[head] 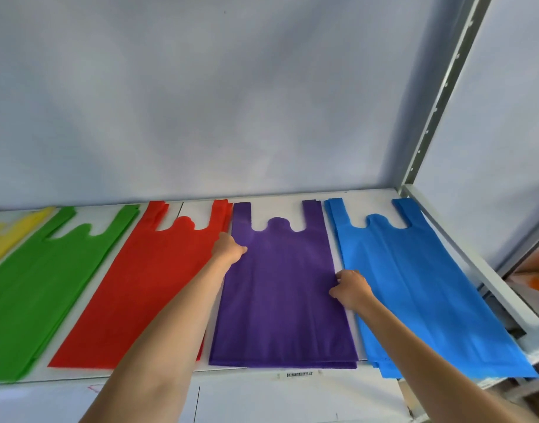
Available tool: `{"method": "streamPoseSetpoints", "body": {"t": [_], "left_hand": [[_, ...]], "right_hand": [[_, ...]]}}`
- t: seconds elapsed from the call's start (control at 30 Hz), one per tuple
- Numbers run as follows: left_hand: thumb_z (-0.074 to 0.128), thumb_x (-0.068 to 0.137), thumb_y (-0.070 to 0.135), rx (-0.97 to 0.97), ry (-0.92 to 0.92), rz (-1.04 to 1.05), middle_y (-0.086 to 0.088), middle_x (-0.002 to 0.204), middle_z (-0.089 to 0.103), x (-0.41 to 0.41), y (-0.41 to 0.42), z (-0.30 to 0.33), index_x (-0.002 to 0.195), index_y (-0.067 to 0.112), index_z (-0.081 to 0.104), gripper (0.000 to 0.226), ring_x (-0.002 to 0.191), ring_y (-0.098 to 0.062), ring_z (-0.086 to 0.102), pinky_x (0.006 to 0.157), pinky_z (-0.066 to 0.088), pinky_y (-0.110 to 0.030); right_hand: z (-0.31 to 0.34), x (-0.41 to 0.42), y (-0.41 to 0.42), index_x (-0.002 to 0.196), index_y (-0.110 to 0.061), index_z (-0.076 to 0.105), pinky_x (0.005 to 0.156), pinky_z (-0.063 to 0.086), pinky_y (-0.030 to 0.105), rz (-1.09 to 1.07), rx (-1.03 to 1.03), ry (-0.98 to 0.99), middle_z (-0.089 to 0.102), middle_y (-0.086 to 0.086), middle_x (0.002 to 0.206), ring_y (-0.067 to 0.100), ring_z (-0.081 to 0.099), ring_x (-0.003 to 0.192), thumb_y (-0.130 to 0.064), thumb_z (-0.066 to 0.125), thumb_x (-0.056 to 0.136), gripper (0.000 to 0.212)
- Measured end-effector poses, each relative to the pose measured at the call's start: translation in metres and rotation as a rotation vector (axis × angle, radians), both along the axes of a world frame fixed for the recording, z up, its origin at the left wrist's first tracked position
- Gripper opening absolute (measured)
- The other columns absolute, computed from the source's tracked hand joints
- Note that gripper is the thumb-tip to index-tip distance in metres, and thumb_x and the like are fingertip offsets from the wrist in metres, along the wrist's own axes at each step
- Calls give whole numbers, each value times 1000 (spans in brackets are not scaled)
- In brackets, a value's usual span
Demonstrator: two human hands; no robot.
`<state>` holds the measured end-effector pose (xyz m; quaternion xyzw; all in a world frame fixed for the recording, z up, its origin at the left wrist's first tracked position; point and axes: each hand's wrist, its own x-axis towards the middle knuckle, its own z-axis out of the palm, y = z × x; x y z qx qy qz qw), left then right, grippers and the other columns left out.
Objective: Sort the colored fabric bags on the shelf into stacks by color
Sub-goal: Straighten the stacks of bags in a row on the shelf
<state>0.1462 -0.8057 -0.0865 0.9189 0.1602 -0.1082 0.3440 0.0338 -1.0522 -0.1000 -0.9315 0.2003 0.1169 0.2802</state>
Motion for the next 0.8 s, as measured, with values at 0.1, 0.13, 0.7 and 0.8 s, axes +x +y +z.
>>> {"method": "streamPoseSetpoints", "body": {"t": [0.1,0.13,0.7,0.8], "left_hand": [[66,88,30,102,-55,-38,-16,147,39,2,-6,2,148,1,17,82,132,-34,45,103,44,-40],[66,87,31,171,-100,-43,-17,147,38,3,-10,6,147,3,20,80,132,-34,43,103,44,-42],[72,78,37,187,-39,-515,-12,126,57,-12,-217,-2,133,2,37,74,112,-30,61,84,50,-35],[76,77,37,334,6,-610,-13,129,54,-16,-225,-2,140,0,27,88,111,-28,61,83,51,-34]], "right_hand": [[2,1,-12,113,-5,64,84,48,34,-19,134,-12,65,13,108,29,60,103,-13,59,82,32],[5,1,-20,124,-7,60,91,47,33,-55,138,-45,64,12,118,29,58,111,-14,59,84,40],[-2,-63,-204,140,0,29,105,36,41,-158,-350,182,35,21,142,39,36,131,-40,42,96,61],[-1,-62,-217,139,-3,33,103,40,39,-133,-293,190,39,21,140,37,41,128,-39,49,93,61]]}}
